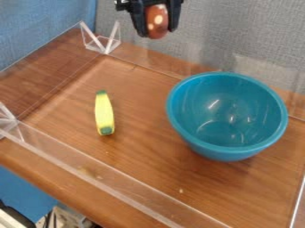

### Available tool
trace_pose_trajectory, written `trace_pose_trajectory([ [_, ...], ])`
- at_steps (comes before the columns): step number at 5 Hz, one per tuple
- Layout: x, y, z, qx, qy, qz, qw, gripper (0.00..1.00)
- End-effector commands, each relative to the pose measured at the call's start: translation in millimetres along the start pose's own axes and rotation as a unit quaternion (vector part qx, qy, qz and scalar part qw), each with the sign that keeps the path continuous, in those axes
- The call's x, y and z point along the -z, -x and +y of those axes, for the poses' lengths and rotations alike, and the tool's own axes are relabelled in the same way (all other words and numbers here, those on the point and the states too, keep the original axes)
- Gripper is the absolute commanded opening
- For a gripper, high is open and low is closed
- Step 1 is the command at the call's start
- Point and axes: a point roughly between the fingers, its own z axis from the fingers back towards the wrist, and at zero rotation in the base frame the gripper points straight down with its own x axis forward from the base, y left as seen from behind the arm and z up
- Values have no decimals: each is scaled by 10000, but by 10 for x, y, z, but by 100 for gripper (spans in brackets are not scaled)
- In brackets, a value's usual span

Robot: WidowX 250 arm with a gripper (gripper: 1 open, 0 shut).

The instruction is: Put the mushroom in the blue bowl

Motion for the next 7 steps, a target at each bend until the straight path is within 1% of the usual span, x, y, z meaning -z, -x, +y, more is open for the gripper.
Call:
trace_pose_trajectory([
  [1, -357, 27, -50, 125, 272, -427, 9986, 0],
  [2, -280, 412, -247, 88, 176, -294, 9994, 0],
  [3, 129, 817, -503, 658, 65, -95, 9978, 0],
  [4, 488, 1210, -642, 1241, 20, -68, 9922, 0],
  [5, 784, 1458, -635, 1733, 21, -62, 9849, 0],
  [6, 692, 1379, -575, 1454, 153, 12, 9892, 100],
  [7, 539, 1311, -565, 1290, 252, 42, 9913, 0],
])
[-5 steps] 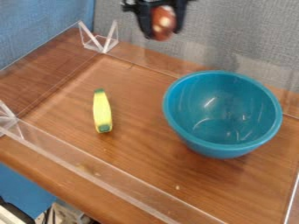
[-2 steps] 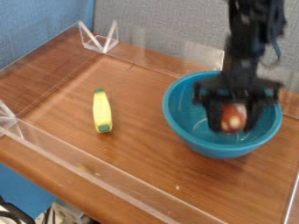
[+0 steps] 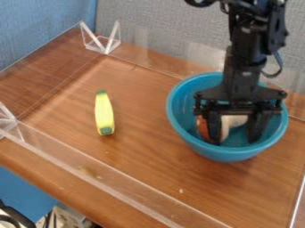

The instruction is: Put the mushroom in the blue bowl

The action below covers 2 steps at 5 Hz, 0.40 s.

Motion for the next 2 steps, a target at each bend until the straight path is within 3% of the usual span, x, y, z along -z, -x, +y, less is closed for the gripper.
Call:
trace_pose_trajectory([
  [1, -403, -127, 14, -24, 523, -235, 9984, 100],
  [2, -505, -189, 92, -26, 691, -201, 9974, 100],
])
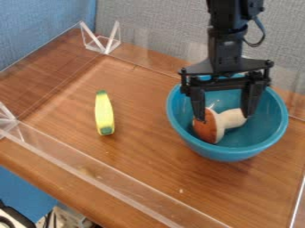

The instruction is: Put the mushroom in the blue bowl

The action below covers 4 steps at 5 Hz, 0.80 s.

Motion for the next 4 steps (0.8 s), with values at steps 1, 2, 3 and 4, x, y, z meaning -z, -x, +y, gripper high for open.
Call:
trace_pose_trajectory([
  [1, -450, -162, -91, -169, 504, -492, 9974, 100],
  [2, -510, -144, -116, -208, 661, -639, 9956, 100],
  [3, -507, -1, -148, -290, 585, -810, 9946, 100],
  [4, -484, 149, -174, -337, 513, -981, 9933, 100],
])
